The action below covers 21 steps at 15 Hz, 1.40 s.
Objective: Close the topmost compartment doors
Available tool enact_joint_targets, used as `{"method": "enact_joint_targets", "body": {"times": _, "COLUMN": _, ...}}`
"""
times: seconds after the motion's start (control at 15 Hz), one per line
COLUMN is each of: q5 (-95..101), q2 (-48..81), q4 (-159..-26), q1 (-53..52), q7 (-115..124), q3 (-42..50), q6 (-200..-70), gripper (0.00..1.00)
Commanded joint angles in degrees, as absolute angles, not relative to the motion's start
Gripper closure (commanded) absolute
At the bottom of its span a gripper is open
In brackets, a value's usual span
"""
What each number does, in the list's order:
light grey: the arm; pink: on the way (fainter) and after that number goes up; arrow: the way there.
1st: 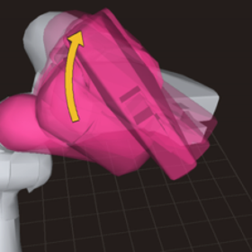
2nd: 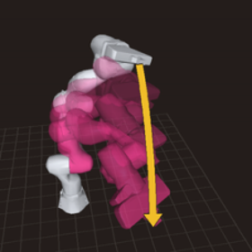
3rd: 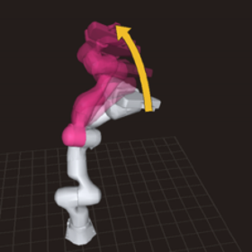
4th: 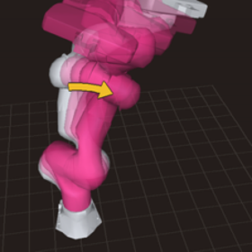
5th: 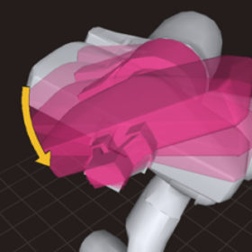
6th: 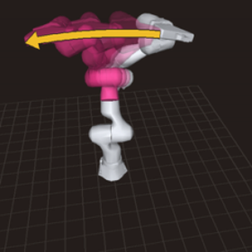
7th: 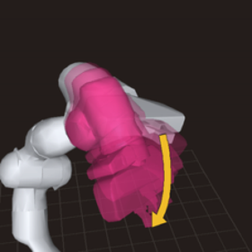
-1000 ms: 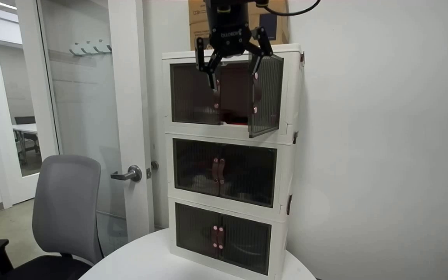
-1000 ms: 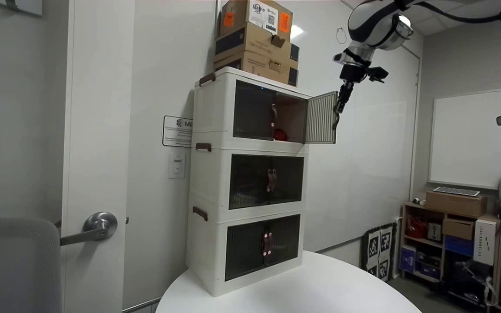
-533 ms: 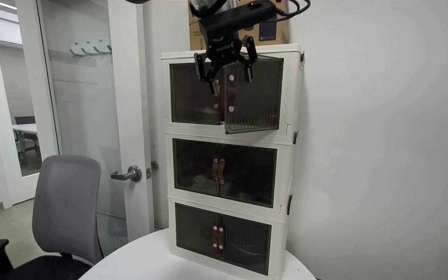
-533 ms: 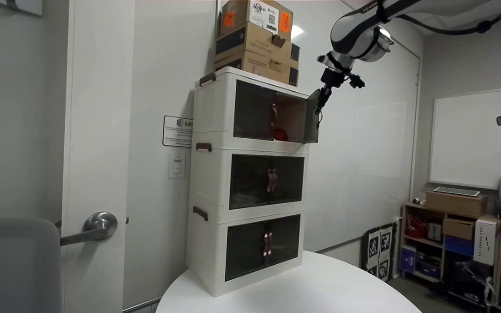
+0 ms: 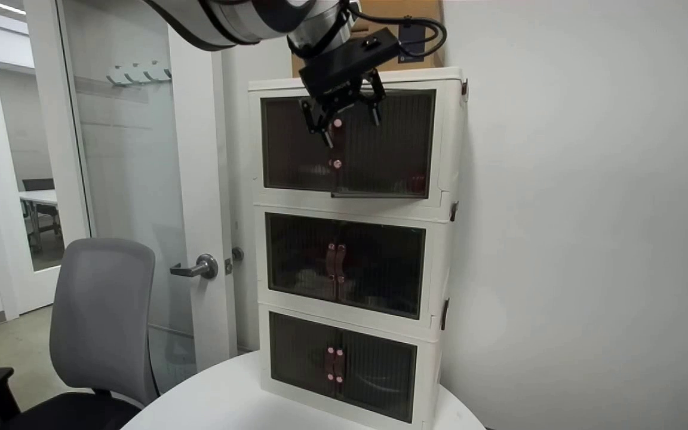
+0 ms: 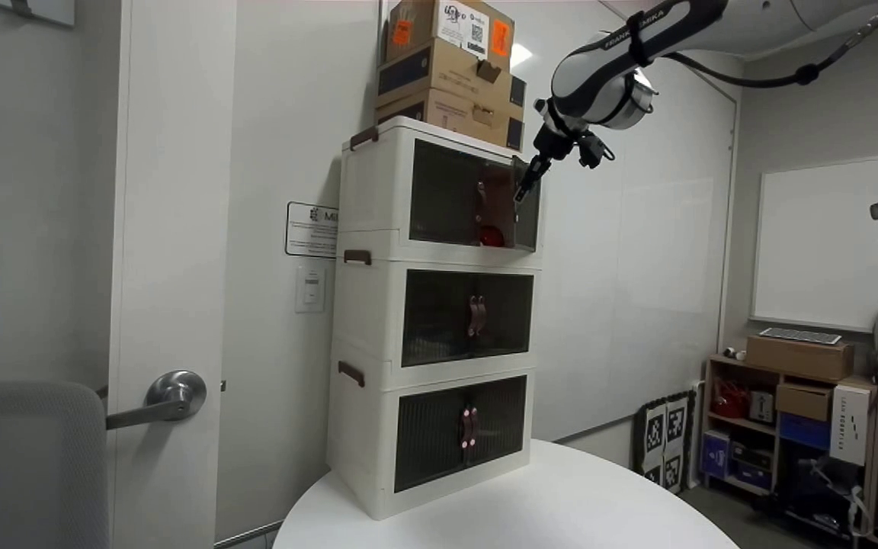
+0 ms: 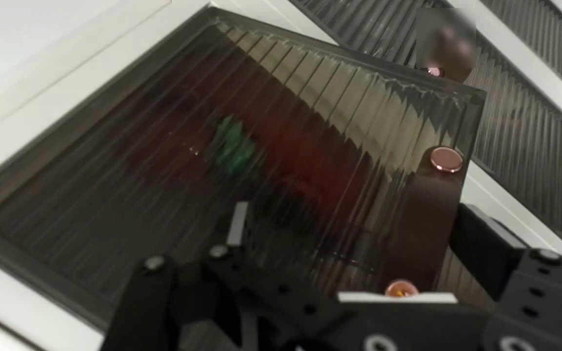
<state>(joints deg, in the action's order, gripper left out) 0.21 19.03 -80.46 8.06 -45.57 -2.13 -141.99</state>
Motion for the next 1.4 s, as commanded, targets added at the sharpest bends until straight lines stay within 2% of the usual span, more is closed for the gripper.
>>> {"method": "enact_joint_targets", "body": {"times": 0.0, "q5": 2.8, "q2": 22.6, "q4": -76.6, "q1": 6.6, "q7": -39.6, "q3": -0.6, "q6": -147.5, "gripper": 0.00}}
{"method": "enact_joint_targets", "body": {"times": 1.33, "q5": 11.2, "q2": 27.1, "q4": -73.3, "q1": 1.2, "q7": -13.8, "q3": 1.8, "q6": -156.7, "gripper": 0.00}}
